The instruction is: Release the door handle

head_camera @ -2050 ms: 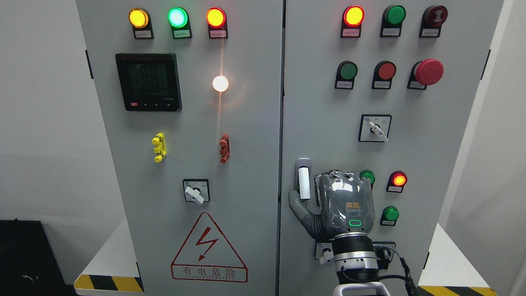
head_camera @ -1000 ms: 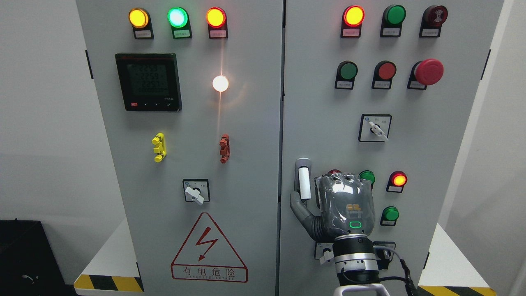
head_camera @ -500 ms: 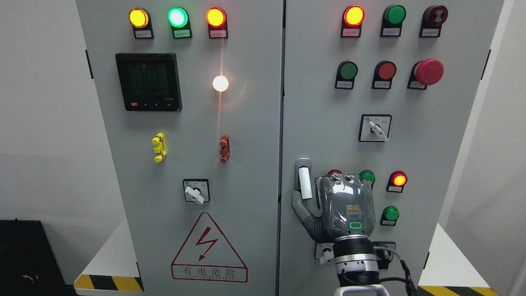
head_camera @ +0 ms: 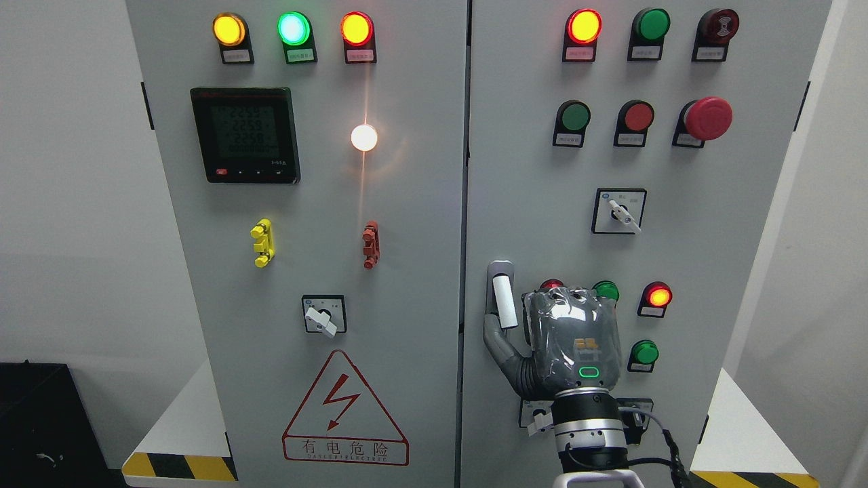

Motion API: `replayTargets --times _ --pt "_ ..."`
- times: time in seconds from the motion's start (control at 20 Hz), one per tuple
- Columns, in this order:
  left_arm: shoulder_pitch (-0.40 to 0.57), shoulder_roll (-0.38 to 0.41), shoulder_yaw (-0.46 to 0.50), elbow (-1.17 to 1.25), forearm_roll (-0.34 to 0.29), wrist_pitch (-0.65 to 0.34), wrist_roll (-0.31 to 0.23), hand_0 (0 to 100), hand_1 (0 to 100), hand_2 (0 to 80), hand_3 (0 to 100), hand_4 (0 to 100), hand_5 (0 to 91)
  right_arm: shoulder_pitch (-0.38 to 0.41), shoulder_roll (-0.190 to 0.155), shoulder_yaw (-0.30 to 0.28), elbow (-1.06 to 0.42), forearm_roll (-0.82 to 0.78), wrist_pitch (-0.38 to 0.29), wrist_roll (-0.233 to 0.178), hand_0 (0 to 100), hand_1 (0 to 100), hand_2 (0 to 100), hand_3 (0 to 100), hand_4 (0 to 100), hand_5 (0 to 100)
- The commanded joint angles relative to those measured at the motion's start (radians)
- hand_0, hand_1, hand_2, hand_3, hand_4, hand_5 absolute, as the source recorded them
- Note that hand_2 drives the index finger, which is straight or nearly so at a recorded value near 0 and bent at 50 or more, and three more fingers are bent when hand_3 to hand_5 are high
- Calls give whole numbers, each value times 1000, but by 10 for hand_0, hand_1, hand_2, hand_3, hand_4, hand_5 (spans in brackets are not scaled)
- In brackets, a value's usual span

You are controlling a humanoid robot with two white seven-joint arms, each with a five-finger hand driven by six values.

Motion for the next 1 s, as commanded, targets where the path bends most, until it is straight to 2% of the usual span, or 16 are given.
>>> replayTargets --times 0.0,0.95 --pt "17 0 0 1 1 -1 0 120 556 0 0 0 0 0 0 -7 -2 2 2 0 476 399 967 1000 1000 984" --pt "17 0 0 0 -1 -1 0 120 556 0 0 0 0 2 -2 -14 -8 13 14 -16 465 413 954 1000 1000 982"
